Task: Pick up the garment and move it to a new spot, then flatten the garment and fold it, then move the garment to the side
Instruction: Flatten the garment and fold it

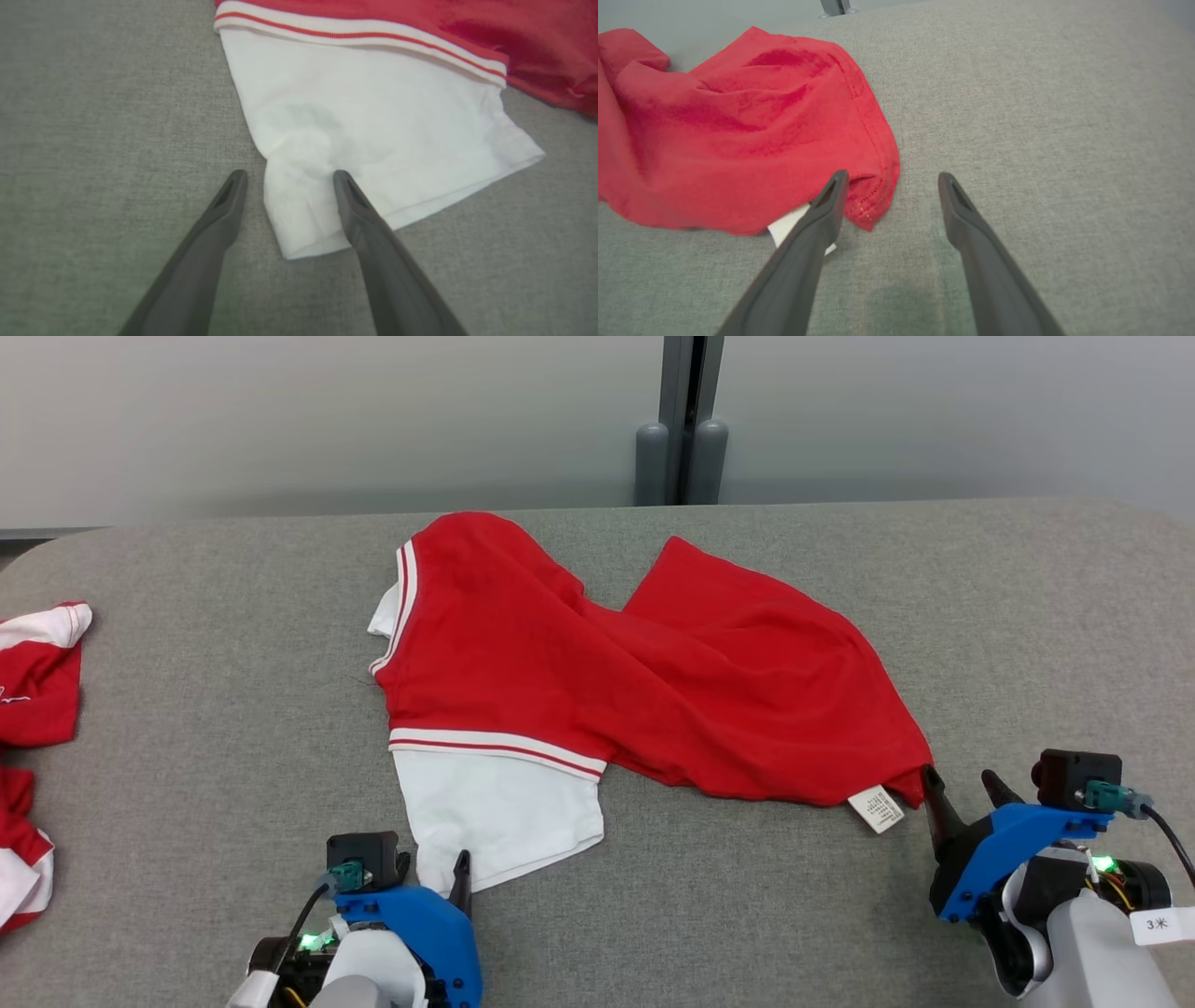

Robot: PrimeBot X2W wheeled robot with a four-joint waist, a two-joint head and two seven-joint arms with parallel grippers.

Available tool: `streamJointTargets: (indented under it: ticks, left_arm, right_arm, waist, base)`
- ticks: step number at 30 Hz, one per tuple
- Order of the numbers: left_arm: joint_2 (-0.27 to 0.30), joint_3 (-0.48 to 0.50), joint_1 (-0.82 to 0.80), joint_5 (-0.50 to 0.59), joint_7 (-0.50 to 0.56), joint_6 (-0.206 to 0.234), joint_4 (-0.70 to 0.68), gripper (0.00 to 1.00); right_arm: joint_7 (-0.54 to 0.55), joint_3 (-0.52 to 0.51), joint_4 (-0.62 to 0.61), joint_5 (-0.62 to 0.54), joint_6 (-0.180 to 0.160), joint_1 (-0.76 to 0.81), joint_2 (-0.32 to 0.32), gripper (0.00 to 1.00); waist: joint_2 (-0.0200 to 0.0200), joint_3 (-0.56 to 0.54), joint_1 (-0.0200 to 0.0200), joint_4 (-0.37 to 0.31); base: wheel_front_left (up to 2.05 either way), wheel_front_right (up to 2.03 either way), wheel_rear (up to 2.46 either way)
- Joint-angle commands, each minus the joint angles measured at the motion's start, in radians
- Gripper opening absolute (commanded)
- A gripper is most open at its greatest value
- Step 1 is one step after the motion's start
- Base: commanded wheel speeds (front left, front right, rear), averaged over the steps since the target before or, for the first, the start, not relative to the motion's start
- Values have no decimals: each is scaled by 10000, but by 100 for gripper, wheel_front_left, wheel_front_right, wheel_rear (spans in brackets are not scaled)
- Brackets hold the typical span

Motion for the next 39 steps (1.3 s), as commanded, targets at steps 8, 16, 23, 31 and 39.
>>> streamJointTargets:
  ticks: [8, 16, 23, 31, 39]
  left_arm:
    - [-200, -298, -214, -189, 86, -229, 699, 100]
    - [-243, -438, -479, -341, -38, -356, 1141, 100]
    - [-391, -799, -377, -735, 123, -896, 1475, 0]
    - [-326, 40, -539, -1452, -1859, -791, 102, 0]
    - [212, 940, -72, -2378, -2280, -1057, -3612, 0]
  right_arm:
    - [-572, -15, 1603, -215, 5, -996, -33, 100]
    - [-746, -118, 3130, -888, 3, -1701, -24, 100]
    - [-858, -143, 3599, -1486, 0, -1617, 9, 0]
    - [-1671, -245, 2241, -1302, 3, -1488, -33, 0]
    - [-540, -93, -1343, -1077, 3, -255, -39, 0]
  waist:
    - [-1, 377, -1, 91]
    - [-1, 680, -1, 219]
    - [-1, 672, -1, 352]
    - [-1, 216, -1, 301]
    - [-1, -454, -1, 222]
  base:
    - [0, 0, 0]
    - [0, 0, 0]
    - [0, 0, 0]
    - [0, 0, 0]
    - [0, 0, 0]
